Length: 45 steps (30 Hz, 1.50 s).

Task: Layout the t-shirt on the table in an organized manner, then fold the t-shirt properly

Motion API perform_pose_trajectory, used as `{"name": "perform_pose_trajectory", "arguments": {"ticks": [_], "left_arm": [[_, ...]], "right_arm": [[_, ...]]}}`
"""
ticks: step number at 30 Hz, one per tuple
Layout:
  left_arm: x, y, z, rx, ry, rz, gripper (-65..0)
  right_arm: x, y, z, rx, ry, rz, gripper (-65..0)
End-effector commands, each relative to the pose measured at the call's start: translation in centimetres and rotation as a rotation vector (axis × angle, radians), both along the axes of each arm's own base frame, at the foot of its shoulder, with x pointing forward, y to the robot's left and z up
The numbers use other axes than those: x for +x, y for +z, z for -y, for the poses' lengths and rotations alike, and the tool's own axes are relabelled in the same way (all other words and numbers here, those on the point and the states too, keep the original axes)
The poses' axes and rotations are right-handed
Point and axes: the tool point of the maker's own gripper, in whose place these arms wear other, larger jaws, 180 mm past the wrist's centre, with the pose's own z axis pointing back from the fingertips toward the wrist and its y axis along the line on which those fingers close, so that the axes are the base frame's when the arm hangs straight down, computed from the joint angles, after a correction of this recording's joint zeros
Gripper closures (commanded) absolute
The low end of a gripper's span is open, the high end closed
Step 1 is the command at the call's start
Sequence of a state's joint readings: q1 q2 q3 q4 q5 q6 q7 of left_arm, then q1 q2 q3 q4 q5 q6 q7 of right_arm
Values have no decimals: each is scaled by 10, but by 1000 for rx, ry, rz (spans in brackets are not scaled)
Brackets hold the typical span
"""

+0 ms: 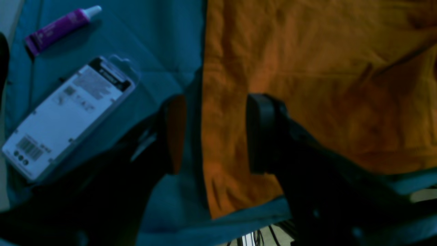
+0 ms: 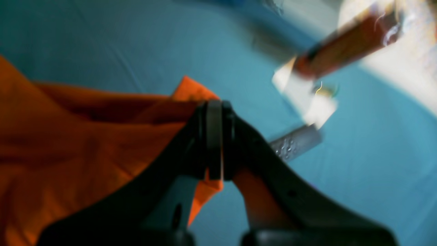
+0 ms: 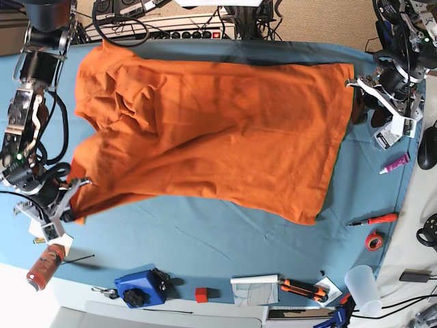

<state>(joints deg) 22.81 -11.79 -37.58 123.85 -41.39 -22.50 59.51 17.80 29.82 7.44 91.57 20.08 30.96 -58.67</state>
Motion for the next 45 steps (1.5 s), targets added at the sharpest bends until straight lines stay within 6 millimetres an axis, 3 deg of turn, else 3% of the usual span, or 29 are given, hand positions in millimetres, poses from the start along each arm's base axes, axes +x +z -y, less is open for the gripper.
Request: {"name": "perform_pose_trajectory", "arguments": {"ticks": [1,3,7,12,19,24,27,31,39,45], "left_arm": [[7,14,0,1,-7,59,-296],[12,19,0,0,-5,85,-296],[30,37,12,5,-72,194,-296],[68,43,45,-10,-181,286,-296],[150,21,79,70,-275,246,-296],[213,-2,71,66,-238,130,-296],[238,-15,65,27,-224,45,-296],[248,-27,70,-29,-293,-14,-296],[250,-58,43,-23,-228,-93,-296],[246,-58,55,-61,-263,-98,-296]], "right_arm": [[16,25,12,20,-32,87,0],[33,19,23,73,-77,97,0],[72,15,23,202,-119,123,0],[104,9,-7,333,-103,96,0],[107,-10,-44,347,-57,47,0],[102,-18,-37,319,-71,23,0],[100,-17,-31,309,-79,20,0],[100,-17,-30,308,-80,17,0],[98,-20,-30,304,-84,-2,0],[97,-21,-30,306,-85,-10,0]]}}
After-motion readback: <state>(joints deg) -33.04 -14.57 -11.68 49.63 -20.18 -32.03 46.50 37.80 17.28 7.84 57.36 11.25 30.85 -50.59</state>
